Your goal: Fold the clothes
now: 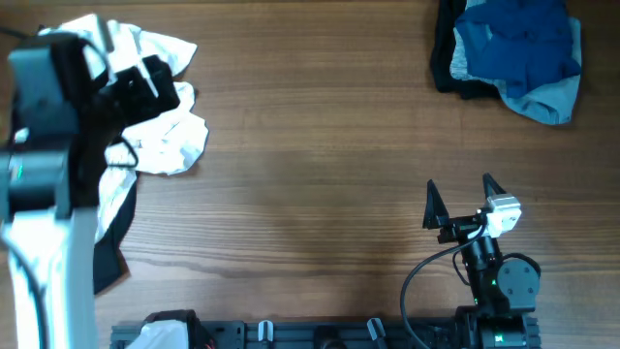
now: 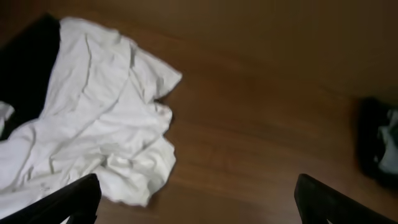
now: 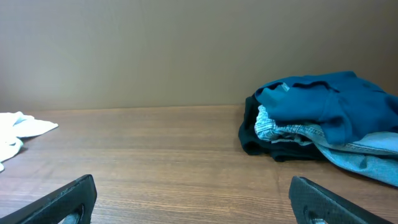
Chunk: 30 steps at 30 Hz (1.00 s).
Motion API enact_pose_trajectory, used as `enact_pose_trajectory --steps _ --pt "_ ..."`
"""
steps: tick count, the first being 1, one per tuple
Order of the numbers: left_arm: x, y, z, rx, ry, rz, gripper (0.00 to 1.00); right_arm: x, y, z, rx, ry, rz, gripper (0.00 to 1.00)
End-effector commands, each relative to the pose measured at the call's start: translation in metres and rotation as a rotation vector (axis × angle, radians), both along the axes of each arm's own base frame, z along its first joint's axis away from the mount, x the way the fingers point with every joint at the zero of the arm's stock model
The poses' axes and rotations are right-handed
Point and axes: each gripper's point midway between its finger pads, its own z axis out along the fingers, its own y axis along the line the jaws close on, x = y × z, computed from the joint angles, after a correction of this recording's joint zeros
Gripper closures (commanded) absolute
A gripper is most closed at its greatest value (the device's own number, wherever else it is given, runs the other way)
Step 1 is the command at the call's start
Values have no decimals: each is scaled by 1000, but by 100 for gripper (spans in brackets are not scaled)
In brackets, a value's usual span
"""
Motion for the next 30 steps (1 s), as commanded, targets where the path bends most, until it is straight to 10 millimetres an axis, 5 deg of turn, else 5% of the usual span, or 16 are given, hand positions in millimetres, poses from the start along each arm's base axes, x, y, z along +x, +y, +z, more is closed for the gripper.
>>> enact_pose_trajectory --steps 1,5,15,30 --pt "-28 0 18 -1 -147 12 0 -1 -1 3 18 -13 -10 1" --pt "-44 -6 -5 0 -484 -17 0 -1 -1 3 18 -13 -10 0" --pt "-92 -5 -98 -58 -843 17 0 -1 -1 3 17 -13 -10 0" --pt "-112 -4 -93 -66 -959 30 0 -1 -1 3 17 -13 -10 0"
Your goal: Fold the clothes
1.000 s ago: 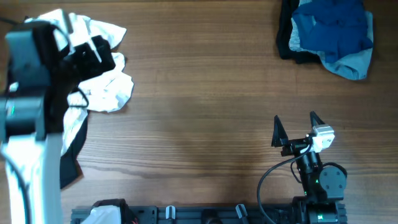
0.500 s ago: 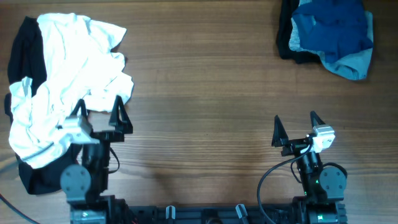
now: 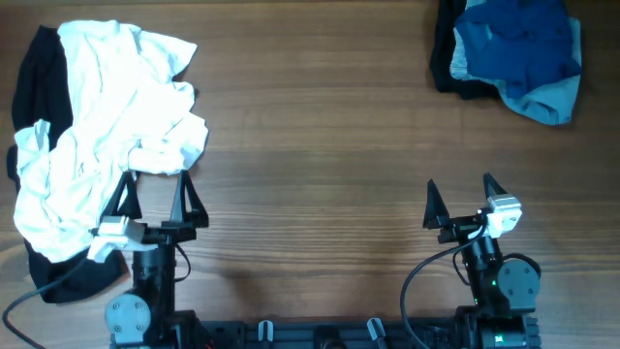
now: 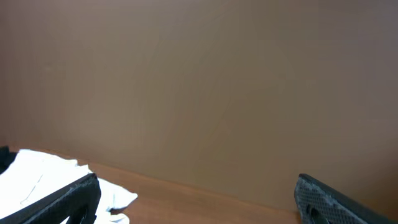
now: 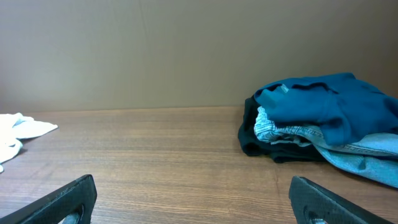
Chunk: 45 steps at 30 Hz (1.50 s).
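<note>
A crumpled white garment (image 3: 102, 126) lies at the table's left on top of a black one (image 3: 44, 68); its edge shows in the left wrist view (image 4: 56, 180) and the right wrist view (image 5: 18, 130). A pile of blue and dark clothes (image 3: 509, 48) sits at the far right, also in the right wrist view (image 5: 317, 118). My left gripper (image 3: 155, 199) stands open near the front edge, just below the white garment, holding nothing. My right gripper (image 3: 460, 199) stands open at the front right, empty.
The wooden table (image 3: 320, 145) spans the view. A rail with mounts (image 3: 320, 334) runs along the front edge between the arm bases. A plain wall (image 5: 186, 50) rises behind the table.
My left arm has moved from above the white garment at the far left back to the front edge, its gripper open. The white garment now shows fully spread over the black one. The right arm is unchanged.
</note>
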Motion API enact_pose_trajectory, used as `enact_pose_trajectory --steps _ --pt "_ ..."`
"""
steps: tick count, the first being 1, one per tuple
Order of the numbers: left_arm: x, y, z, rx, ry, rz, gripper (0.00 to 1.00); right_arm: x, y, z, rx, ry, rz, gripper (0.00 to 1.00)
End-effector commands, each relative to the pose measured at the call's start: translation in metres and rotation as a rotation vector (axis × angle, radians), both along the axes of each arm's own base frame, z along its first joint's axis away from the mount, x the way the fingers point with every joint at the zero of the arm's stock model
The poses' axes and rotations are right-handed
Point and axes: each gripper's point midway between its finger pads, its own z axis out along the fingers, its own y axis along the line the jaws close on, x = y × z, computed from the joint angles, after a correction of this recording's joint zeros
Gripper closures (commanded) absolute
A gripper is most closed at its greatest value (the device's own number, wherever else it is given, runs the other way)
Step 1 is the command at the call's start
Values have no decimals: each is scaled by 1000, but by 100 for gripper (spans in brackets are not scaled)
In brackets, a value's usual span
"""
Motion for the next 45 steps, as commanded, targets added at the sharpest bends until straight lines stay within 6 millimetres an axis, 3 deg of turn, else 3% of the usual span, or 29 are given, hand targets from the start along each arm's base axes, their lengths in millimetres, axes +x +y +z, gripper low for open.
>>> enact_pose_trajectory --steps 1,14,45 --pt "4 4 -17 -29 28 12 0 0 -1 2 18 -8 -8 0" --pt "14 4 -108 -49 381 15 0 0 -1 2 18 -8 -8 0" --pt "14 4 -108 -49 382 13 0 0 -1 2 17 -8 -8 0"
